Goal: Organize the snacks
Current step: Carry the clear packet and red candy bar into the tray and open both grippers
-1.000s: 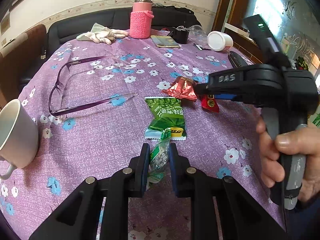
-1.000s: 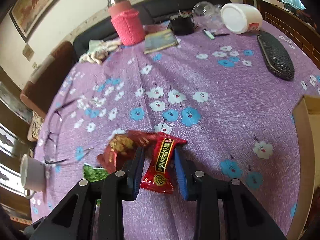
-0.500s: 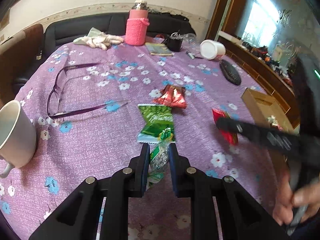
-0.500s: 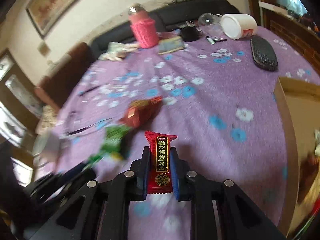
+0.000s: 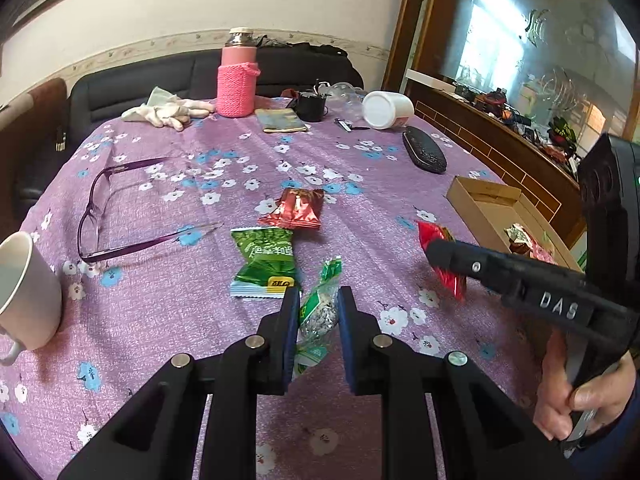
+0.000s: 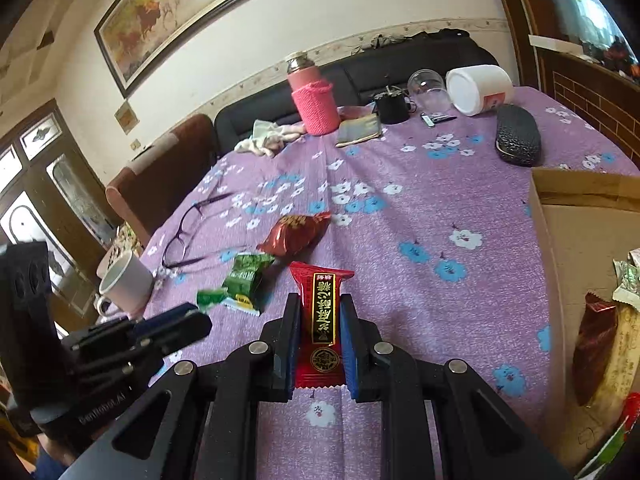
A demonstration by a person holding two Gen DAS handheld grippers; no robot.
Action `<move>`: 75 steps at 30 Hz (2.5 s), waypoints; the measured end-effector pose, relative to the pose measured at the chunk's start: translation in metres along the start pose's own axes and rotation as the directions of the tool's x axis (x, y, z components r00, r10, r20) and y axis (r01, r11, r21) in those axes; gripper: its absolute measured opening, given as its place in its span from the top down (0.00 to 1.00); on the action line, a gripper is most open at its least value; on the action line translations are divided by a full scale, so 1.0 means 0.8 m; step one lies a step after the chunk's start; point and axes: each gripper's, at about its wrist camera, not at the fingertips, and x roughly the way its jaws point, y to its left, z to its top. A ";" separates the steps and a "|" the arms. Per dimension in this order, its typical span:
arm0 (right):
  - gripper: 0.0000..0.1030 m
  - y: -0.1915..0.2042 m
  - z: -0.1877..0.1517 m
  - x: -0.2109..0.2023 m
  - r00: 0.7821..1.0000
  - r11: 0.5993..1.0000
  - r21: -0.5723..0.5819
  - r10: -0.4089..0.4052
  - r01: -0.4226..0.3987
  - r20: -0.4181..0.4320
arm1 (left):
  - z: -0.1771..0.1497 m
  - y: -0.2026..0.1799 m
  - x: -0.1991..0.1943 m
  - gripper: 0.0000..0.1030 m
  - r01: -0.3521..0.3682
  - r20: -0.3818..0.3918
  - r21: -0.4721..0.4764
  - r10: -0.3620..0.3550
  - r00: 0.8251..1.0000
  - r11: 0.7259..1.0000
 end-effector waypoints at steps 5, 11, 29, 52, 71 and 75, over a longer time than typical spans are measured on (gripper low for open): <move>0.81 -0.003 0.002 -0.003 1.000 1.000 0.017 0.011 -0.011 0.001 | -0.003 -0.005 0.003 0.82 -0.004 -0.010 0.014 0.004 1.000 1.000; 0.81 -0.015 0.015 -0.021 0.999 0.998 0.054 0.009 -0.012 0.053 | -0.004 -0.010 0.003 0.82 -0.010 -0.006 0.031 0.011 1.000 0.999; 0.81 -0.154 0.044 -0.090 0.979 0.912 0.399 -0.158 0.094 0.132 | 0.019 -0.132 0.018 0.82 0.119 -0.067 0.077 -0.114 0.991 0.990; 0.81 -0.287 0.040 -0.132 0.940 0.762 0.590 -0.340 0.264 0.017 | 0.017 -0.298 0.104 0.83 0.289 -0.221 0.123 -0.257 0.941 0.949; 0.76 -0.270 0.046 -0.141 0.938 0.786 0.572 -0.337 0.236 0.076 | 0.020 -0.288 0.094 0.78 0.295 -0.210 0.102 -0.269 0.940 0.950; 0.76 -0.243 0.053 -0.145 0.940 0.836 0.511 -0.311 0.202 0.138 | 0.026 -0.276 0.079 0.74 0.284 -0.183 0.095 -0.263 0.947 0.954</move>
